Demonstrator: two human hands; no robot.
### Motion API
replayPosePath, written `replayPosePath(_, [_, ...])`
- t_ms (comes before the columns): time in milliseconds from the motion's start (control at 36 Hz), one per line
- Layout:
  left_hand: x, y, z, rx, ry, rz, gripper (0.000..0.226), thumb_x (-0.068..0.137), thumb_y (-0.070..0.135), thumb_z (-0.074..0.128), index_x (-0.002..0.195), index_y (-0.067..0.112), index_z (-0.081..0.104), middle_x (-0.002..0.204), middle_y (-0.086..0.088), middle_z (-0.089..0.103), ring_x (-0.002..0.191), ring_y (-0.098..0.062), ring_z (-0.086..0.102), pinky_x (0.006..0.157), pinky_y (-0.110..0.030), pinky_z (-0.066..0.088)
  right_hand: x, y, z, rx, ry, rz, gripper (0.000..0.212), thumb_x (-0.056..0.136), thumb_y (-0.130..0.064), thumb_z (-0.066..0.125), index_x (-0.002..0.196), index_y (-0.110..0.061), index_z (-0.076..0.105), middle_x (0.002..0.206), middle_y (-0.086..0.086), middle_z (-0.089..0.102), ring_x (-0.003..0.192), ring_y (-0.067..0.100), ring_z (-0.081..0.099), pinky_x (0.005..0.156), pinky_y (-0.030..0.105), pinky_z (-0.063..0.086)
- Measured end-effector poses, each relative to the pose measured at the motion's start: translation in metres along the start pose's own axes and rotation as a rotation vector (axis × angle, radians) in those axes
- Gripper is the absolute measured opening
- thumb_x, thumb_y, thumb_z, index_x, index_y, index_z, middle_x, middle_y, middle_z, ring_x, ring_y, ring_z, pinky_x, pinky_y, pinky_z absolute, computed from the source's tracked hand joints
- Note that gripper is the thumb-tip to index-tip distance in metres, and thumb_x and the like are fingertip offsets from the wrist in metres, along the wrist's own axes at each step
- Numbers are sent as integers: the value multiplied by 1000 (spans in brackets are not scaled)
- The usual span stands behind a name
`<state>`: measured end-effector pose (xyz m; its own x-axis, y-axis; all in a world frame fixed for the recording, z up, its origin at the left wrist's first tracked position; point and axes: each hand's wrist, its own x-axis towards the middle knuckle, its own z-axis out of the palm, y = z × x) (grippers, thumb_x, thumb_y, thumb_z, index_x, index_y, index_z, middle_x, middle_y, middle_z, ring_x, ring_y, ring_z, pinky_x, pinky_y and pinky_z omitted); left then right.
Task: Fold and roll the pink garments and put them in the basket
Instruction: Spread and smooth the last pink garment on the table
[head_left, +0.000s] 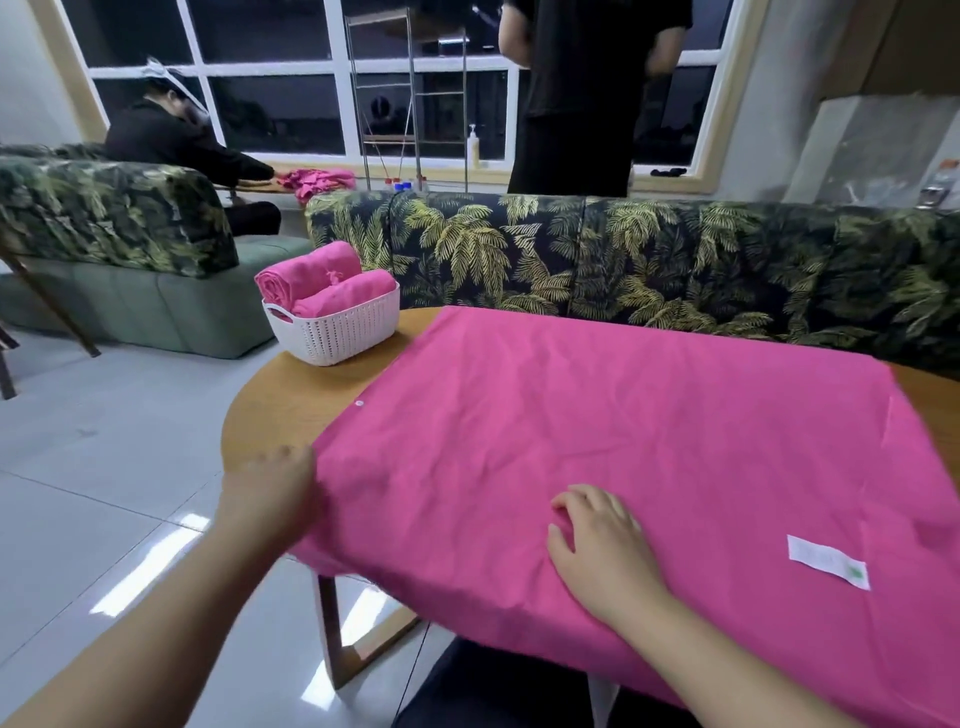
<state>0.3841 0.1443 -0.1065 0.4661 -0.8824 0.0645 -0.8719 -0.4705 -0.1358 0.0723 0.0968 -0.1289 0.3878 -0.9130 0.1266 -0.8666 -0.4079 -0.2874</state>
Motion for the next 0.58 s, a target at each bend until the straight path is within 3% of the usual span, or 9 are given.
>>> replayPosePath(111, [-13, 74, -3, -233, 67, 342, 51, 97, 50, 32, 140, 25, 41, 146, -2, 41, 134, -21, 39, 108, -37, 36, -4, -2, -2, 18, -10, 10, 37, 100, -37, 36, 134, -24, 44, 142, -8, 38, 135, 11, 30, 115, 28, 17])
replayPosePath(194, [-24, 132, -4, -383, 57, 533, 85, 77, 62, -2, 142, 25, 38, 151, 0, 35, 142, -19, 29, 112, -36, 28, -5, -2, -2, 28, 2, 42, 41, 99, -35, 39, 136, -20, 42, 145, -3, 38, 138, 15, 28, 116, 29, 14])
replayPosePath(306, [-36, 195, 2, -502, 13, 737, 90, 75, 67, -7, 149, 29, 26, 158, 8, 20, 147, -9, 9, 120, -43, 11, -13, 14, -4, 21, -9, 184, 55, 97, -37, 40, 146, -16, 29, 157, 3, 23, 147, 20, 12, 120, 36, 4])
replayPosePath(389, [-49, 216, 7, -404, -35, 853, 106, 61, 84, -27, 152, 39, 4, 159, 16, -2, 143, -1, -12, 119, -44, -1, -26, 41, -14, -13, -29, 304, 60, 98, -45, 36, 150, -17, 22, 160, 3, 14, 148, 22, 3, 120, 41, -1])
replayPosePath(583, [-48, 217, 7, -213, -86, 897, 97, 48, 83, -38, 139, 59, -13, 159, 16, -12, 146, -10, -14, 118, -47, -3, -83, 152, -60, -119, -68, 690, 63, 95, -64, 21, 152, -40, 12, 162, -2, 1, 148, 31, -6, 114, 59, -7])
